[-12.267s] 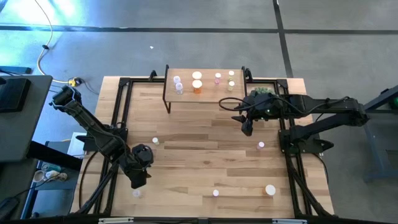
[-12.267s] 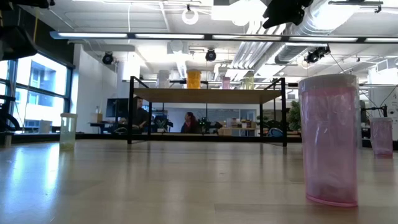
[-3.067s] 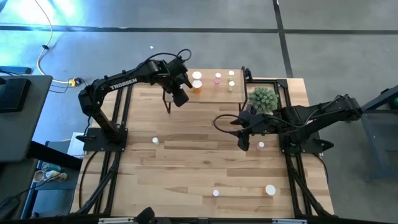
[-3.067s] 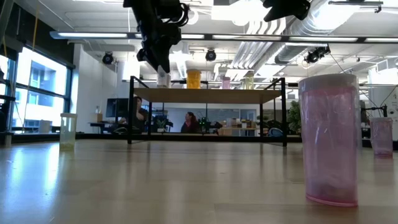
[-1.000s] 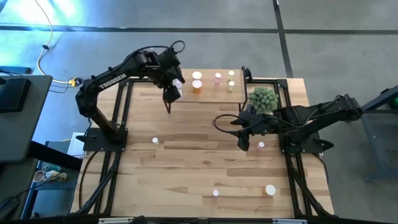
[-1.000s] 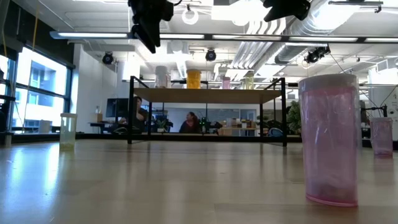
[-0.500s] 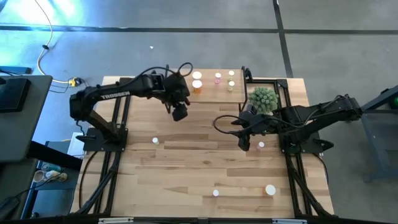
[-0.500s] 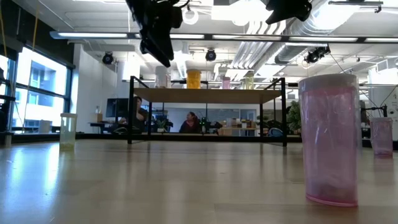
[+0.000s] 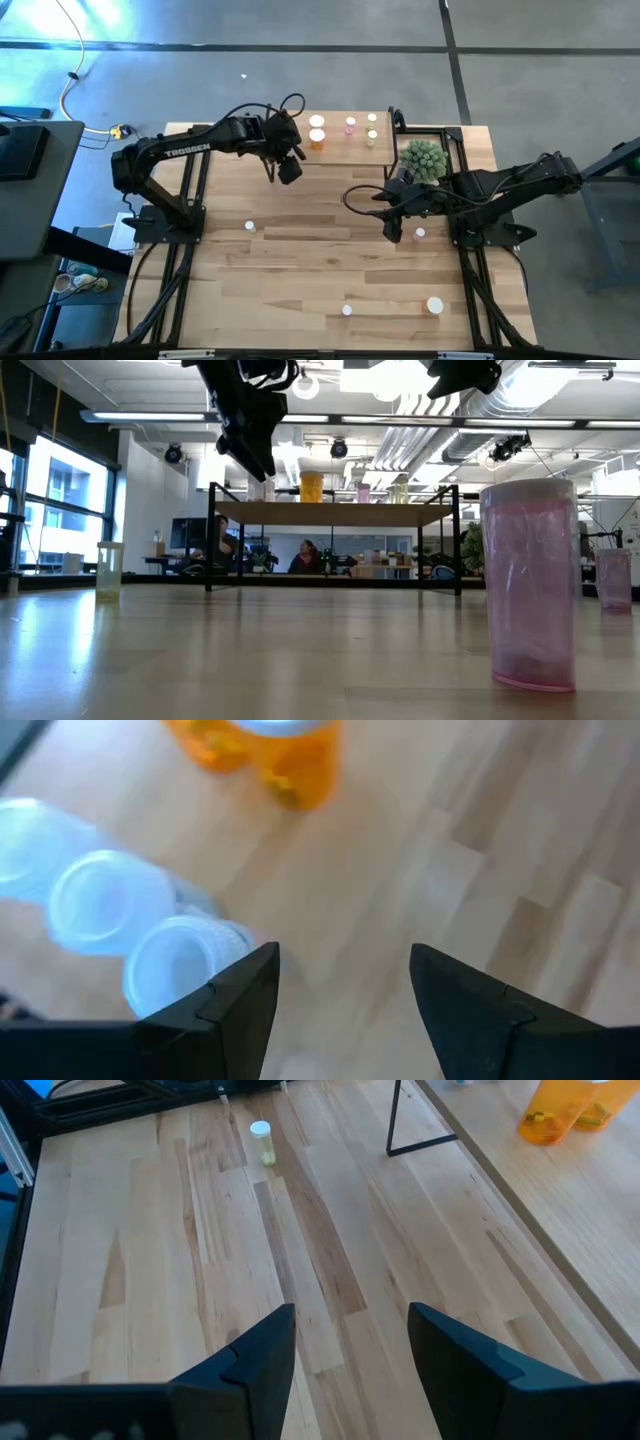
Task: Pick and place medicine bottles onto shelf by color
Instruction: Put the transparent pill bottle aligned with the other transparent pill bottles on the shelf, then put the bottom pink pill bottle aligned with the other pink pill bottle on the shelf
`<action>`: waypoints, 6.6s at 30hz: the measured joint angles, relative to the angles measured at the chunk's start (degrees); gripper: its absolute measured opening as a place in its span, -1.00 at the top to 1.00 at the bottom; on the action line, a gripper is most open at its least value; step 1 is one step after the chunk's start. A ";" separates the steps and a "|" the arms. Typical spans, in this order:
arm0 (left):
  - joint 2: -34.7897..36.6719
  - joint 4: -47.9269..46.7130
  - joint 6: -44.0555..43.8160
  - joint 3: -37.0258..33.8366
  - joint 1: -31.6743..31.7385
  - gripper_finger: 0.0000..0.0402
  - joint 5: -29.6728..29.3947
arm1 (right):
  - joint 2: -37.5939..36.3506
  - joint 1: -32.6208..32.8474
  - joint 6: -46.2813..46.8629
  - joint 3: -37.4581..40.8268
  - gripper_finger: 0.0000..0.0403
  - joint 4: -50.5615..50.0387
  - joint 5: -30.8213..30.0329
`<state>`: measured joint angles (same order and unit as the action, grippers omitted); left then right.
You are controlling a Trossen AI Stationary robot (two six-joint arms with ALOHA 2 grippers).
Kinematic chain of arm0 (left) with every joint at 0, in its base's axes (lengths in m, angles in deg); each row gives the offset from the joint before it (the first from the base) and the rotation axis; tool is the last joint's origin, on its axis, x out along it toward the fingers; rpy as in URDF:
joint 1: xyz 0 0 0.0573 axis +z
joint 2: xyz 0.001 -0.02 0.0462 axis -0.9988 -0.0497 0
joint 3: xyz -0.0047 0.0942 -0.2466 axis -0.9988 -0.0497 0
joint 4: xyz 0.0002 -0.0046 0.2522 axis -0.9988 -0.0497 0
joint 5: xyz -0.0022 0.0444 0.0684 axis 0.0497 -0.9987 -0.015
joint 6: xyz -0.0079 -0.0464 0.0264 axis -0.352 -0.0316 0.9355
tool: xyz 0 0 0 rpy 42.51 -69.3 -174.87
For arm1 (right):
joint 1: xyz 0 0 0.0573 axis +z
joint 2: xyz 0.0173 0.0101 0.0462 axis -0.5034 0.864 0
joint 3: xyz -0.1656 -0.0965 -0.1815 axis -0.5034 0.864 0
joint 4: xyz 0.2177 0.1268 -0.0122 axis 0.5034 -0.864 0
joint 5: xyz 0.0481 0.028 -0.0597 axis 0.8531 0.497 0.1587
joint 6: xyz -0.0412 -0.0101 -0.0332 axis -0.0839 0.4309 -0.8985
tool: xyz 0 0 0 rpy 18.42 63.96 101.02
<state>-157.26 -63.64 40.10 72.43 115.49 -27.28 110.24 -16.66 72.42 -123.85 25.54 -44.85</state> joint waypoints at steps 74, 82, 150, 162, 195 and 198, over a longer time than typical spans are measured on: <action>19.30 47.91 -17.59 -40.37 -34.39 -0.07 -3.29 | 23.01 13.80 -12.02 0.00 -0.11 20.77 19.58; 19.30 47.91 -19.10 -40.37 -34.44 -0.07 -3.29 | 31.28 17.92 -13.33 0.00 -0.11 32.06 19.58; 19.21 47.77 -17.26 -40.37 -34.42 -0.07 -3.01 | 25.53 8.79 -23.09 0.00 0.44 37.38 -9.88; 19.20 47.54 -11.53 -40.37 -34.42 -0.07 -3.01 | 9.75 -9.19 -32.73 0.00 0.44 39.61 -17.51; 19.19 47.80 -11.32 -40.37 -34.36 -0.07 -3.17 | 15.55 -35.74 -14.77 -7.67 0.44 17.26 8.92; 19.19 47.81 -11.32 -40.37 -34.36 -0.07 -3.18 | 17.41 -36.23 -14.49 -7.67 0.44 17.09 9.94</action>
<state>-138.07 -15.83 28.78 32.06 81.13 -30.46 127.65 -52.90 57.92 -131.52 42.64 -34.92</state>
